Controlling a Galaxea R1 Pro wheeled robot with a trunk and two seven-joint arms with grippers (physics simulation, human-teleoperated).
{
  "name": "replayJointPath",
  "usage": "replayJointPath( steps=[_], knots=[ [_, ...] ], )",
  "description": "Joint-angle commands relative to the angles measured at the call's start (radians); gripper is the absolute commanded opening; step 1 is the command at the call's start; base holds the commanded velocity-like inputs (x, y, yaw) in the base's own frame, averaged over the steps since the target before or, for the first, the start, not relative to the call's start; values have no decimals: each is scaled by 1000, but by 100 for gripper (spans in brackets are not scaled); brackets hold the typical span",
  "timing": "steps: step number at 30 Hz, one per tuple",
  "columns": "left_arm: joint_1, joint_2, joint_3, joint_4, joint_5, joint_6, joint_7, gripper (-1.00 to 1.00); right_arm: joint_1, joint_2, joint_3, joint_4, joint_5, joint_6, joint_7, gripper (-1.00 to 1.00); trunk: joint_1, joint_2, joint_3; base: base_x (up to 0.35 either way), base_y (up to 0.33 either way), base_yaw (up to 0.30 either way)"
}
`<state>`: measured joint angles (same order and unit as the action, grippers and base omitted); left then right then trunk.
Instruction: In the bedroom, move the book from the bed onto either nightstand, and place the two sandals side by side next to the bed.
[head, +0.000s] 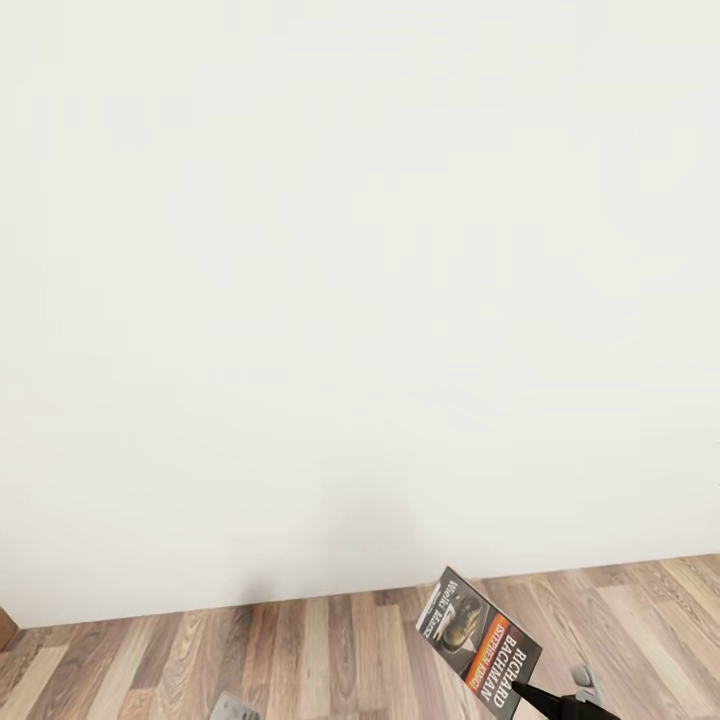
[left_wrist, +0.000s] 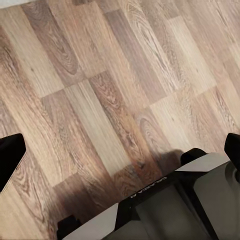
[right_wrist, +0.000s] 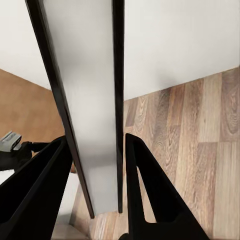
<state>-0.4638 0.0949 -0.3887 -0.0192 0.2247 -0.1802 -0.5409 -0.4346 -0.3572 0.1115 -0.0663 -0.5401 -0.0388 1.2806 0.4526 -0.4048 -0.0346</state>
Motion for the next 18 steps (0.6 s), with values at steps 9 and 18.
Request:
replayJointPath(
  steps=[9,18],
  knots=[
    [-1,0,-9,1,8,-4,-3,100,-1,-1,7,0,-8,-4,2,-100,1,-2,-2,321,0,0],
    [-1,0,-9,1,8,-4,-3,100,-1,0,7,0,-8,-4,2,-100,1,-2,-2,328,0,0]
  ],
)
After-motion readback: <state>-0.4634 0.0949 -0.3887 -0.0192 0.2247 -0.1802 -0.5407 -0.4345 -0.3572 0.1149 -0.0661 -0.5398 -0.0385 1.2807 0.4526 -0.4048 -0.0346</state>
